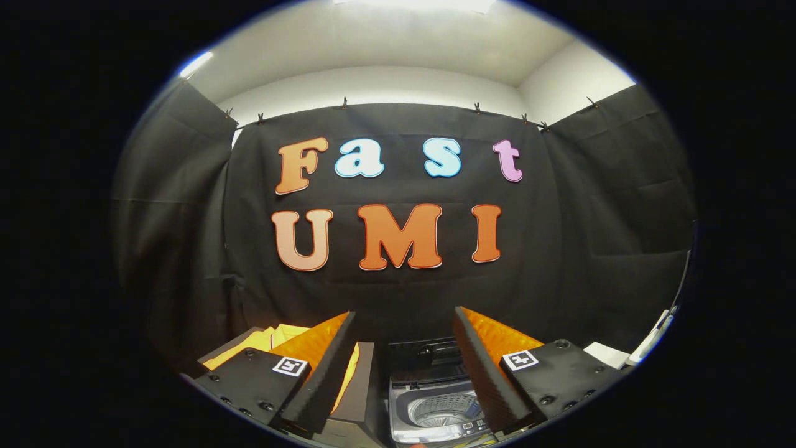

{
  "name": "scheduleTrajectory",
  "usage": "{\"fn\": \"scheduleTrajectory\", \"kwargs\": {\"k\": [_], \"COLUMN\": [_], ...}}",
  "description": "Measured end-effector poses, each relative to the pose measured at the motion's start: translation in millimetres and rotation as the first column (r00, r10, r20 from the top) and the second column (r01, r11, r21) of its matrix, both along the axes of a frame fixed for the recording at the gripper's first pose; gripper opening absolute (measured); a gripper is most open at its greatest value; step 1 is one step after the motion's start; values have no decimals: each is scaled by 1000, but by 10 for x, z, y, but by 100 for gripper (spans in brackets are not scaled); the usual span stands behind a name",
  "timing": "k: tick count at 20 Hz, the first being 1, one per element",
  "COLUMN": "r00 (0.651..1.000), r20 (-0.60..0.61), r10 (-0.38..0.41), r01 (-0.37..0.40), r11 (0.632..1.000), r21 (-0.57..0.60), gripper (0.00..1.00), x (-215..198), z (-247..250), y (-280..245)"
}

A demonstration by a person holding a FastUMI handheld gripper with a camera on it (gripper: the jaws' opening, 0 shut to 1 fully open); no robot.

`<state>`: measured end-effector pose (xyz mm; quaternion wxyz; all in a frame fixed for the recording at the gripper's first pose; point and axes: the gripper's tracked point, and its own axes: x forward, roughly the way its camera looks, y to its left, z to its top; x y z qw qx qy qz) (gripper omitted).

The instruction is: Put the clothes into the washing machine and then close the washing machine lid.

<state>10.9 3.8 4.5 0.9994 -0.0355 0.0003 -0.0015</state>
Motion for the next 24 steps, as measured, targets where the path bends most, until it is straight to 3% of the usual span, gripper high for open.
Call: {"fn": "scheduleTrajectory", "kwargs": {"k": [10, 24], "r00": [999, 978], "r20": [-34, -146], "r10": [28, 146], "r01": [-29, -140], "r11": [1000, 989], "r21": [-9, 50], "gripper": [98, 98], "x": [191, 823], "z": [-205, -1048], "y": [456, 1995]}}
